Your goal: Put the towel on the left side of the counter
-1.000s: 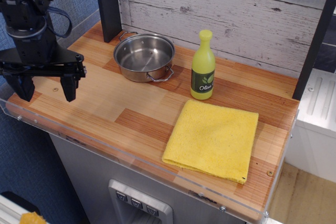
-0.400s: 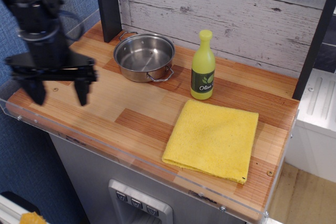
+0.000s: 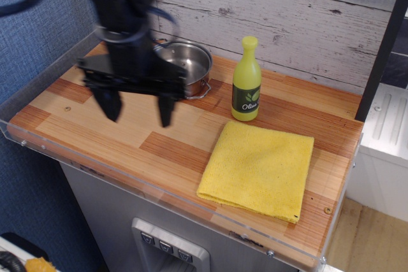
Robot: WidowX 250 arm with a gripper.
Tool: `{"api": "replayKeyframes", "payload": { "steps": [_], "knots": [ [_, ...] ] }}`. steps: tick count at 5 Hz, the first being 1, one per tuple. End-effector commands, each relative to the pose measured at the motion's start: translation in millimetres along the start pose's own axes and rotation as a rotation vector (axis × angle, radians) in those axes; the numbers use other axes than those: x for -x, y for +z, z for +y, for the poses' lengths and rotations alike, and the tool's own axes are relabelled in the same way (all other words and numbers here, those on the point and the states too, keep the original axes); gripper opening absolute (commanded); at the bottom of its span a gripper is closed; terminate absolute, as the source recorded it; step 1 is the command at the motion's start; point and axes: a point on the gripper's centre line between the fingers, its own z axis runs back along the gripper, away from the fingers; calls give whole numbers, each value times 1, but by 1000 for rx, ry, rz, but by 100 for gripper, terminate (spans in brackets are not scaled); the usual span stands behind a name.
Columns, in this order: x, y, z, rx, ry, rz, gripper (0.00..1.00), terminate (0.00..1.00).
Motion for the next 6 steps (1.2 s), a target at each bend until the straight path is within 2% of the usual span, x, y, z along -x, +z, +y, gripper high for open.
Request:
{"api": "replayKeyframes", "payload": {
  "steps": [1, 2, 3, 5, 6],
  "knots": [
    [-3, 6, -66, 58, -117, -37, 100, 0],
    [2, -4, -92, 29, -176, -41, 100, 0],
    [7, -18, -109, 26, -210, -30, 0, 0],
    [9, -47, -121, 46, -213, -30, 0, 0],
    [14, -51, -125, 72, -232, -31, 0, 0]
  ]
}}
